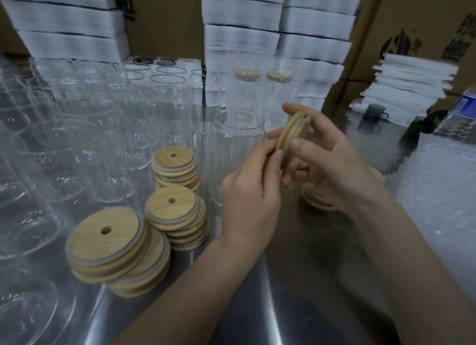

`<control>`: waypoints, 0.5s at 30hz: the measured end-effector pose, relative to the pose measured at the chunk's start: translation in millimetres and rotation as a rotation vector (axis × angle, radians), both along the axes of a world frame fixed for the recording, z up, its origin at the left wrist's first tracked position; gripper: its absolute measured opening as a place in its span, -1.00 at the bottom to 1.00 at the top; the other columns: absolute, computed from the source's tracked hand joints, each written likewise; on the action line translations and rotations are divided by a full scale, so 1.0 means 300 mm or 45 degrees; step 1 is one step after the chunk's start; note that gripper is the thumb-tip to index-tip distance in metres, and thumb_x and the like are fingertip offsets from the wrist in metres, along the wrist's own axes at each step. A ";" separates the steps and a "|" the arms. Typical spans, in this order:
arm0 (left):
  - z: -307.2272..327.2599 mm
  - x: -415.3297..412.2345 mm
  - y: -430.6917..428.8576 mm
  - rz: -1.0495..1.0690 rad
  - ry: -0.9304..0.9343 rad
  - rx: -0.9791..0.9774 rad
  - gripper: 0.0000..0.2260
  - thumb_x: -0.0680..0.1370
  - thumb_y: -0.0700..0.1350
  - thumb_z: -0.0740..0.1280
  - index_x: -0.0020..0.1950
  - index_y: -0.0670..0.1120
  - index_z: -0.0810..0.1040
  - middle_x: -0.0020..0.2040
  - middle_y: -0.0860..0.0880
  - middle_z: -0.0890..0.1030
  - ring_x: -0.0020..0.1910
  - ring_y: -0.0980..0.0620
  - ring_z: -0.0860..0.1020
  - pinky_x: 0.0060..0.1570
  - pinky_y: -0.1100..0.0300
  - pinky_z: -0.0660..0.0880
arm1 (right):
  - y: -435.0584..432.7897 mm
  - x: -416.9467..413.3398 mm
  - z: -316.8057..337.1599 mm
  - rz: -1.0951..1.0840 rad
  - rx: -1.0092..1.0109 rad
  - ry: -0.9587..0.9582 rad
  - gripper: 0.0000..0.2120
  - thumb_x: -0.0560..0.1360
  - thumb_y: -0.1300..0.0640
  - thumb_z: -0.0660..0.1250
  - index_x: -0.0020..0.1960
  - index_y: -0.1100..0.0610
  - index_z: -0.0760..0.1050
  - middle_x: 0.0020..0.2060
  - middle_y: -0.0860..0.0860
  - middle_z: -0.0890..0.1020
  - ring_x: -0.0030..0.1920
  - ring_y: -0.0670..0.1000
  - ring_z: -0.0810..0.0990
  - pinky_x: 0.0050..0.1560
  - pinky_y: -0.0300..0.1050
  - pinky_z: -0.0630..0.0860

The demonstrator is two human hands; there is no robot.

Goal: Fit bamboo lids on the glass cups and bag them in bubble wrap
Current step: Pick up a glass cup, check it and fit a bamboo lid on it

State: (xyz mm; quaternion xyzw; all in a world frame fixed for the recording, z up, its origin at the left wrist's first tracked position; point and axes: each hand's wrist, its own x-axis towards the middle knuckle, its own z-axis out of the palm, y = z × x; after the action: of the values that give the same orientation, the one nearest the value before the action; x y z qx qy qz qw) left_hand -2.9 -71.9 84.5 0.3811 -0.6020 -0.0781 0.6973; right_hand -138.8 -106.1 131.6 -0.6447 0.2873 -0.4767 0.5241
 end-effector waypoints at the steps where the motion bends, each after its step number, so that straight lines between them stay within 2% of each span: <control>1: 0.000 0.000 0.000 -0.029 0.019 0.016 -0.84 0.59 -0.26 0.28 0.11 -0.21 0.61 -0.20 0.05 0.66 -0.25 0.15 0.62 -0.20 0.32 0.54 | 0.001 0.003 -0.002 -0.049 -0.048 0.023 -0.52 0.39 0.04 0.53 0.28 -0.02 0.50 -0.05 0.12 0.65 -0.36 0.18 0.57 -0.42 -0.11 0.56; 3: -0.002 -0.005 0.002 -0.115 0.086 0.069 -0.82 0.60 -0.22 0.25 0.14 -0.18 0.60 -0.19 0.05 0.67 -0.22 0.12 0.67 -0.19 0.12 0.61 | 0.006 0.010 -0.006 -0.153 -0.126 0.039 -0.59 0.36 0.02 0.55 0.15 0.03 0.53 -0.17 0.05 0.63 -0.37 0.25 0.48 -0.53 -0.15 0.48; 5: -0.008 -0.009 -0.001 -0.179 0.158 0.114 -0.80 0.61 -0.20 0.23 0.15 -0.15 0.60 -0.18 0.08 0.66 -0.20 0.15 0.67 -0.18 0.10 0.63 | 0.011 0.020 -0.011 -0.273 -0.201 0.075 -0.67 0.36 0.02 0.53 0.04 0.06 0.52 -0.23 0.01 0.63 -0.39 0.26 0.43 -0.62 -0.16 0.39; 7: -0.012 -0.008 -0.005 -0.216 0.186 0.134 -0.81 0.62 -0.17 0.22 0.13 -0.09 0.60 -0.14 0.07 0.66 -0.20 0.16 0.67 -0.18 0.07 0.64 | 0.017 0.035 -0.017 -0.392 -0.262 0.113 -0.70 0.37 -0.03 0.52 -0.05 0.08 0.49 -0.30 -0.03 0.61 -0.46 0.19 0.42 -0.64 -0.15 0.33; 9: -0.016 -0.007 -0.005 -0.239 0.182 0.141 -0.83 0.62 -0.13 0.21 0.10 0.02 0.57 -0.13 0.09 0.66 -0.20 0.15 0.67 -0.20 0.03 0.64 | 0.025 0.051 -0.021 -0.477 -0.274 0.075 -0.69 0.38 -0.11 0.48 -0.12 0.08 0.48 -0.38 -0.04 0.58 -0.53 0.05 0.43 -0.66 -0.19 0.32; 12: -0.017 -0.012 -0.005 -0.251 0.195 0.166 -0.84 0.62 -0.08 0.20 0.02 0.14 0.54 -0.15 0.12 0.66 -0.19 0.15 0.67 -0.20 0.02 0.64 | 0.028 0.063 -0.024 -0.496 -0.259 -0.002 -0.71 0.44 -0.13 0.39 -0.12 0.11 0.53 -0.41 -0.01 0.56 -0.60 -0.04 0.39 -0.65 -0.23 0.30; 15: -0.014 -0.014 -0.005 -0.266 0.248 0.175 -0.86 0.61 -0.02 0.19 0.02 0.11 0.54 -0.18 0.08 0.67 -0.18 0.11 0.67 -0.20 -0.02 0.64 | 0.022 0.060 -0.025 -0.446 -0.216 -0.028 -0.70 0.54 -0.10 0.27 -0.08 0.12 0.58 -0.44 0.04 0.55 -0.63 -0.01 0.38 -0.61 -0.24 0.32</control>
State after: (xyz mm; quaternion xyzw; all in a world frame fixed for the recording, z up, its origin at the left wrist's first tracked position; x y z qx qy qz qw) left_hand -7.1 -73.5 80.3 0.3538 -0.5612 -0.2280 0.7127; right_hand -120.8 -99.6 124.3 -0.6214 0.3481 -0.5902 0.3799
